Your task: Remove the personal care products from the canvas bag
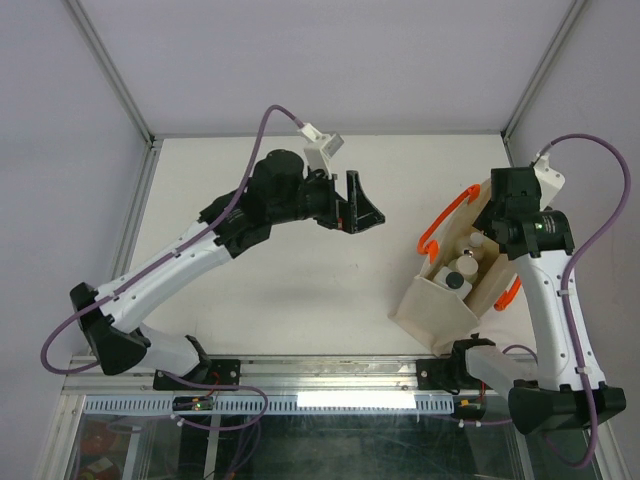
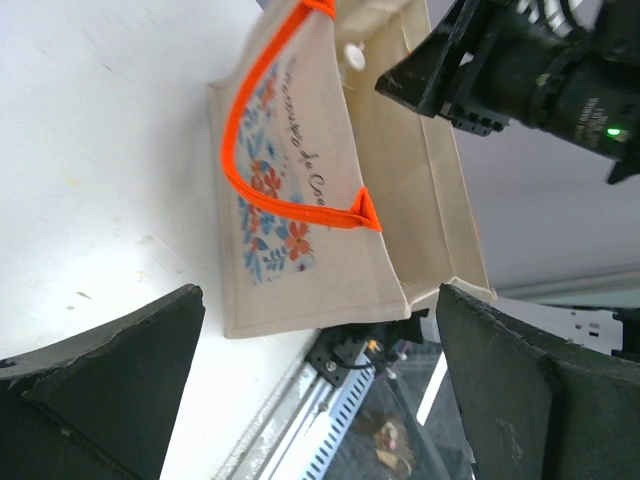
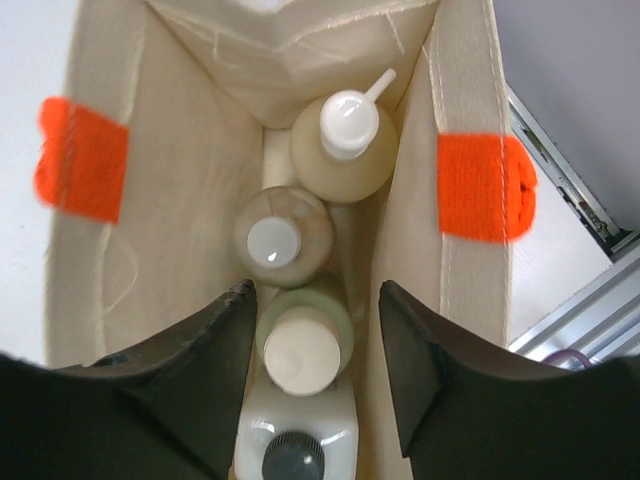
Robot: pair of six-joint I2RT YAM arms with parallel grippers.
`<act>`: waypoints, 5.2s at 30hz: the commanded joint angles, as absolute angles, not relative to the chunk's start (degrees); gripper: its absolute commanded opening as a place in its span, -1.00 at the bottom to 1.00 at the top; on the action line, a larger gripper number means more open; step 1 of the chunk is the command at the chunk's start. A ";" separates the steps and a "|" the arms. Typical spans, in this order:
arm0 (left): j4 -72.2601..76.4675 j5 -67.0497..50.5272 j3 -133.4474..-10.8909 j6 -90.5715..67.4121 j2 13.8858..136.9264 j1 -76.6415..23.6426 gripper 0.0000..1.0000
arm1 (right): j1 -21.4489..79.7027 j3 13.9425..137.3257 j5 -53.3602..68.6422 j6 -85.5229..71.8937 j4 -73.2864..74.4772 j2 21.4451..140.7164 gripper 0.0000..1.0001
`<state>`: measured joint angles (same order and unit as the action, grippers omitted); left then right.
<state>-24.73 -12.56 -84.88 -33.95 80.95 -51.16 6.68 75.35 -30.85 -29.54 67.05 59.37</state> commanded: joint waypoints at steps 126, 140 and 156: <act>-34.98 -2.30 -77.57 -30.11 66.42 -32.70 0.98 | 30.75 97.36 -11.00 -1.47 6.70 93.48 -1.00; -36.47 2.20 -80.52 -28.54 69.01 -30.21 0.98 | 30.85 95.14 -11.03 2.80 -9.63 107.95 -1.00; -36.52 0.67 -79.31 -30.93 67.67 -29.71 0.98 | 31.13 89.17 -10.99 3.77 -11.07 108.89 -0.95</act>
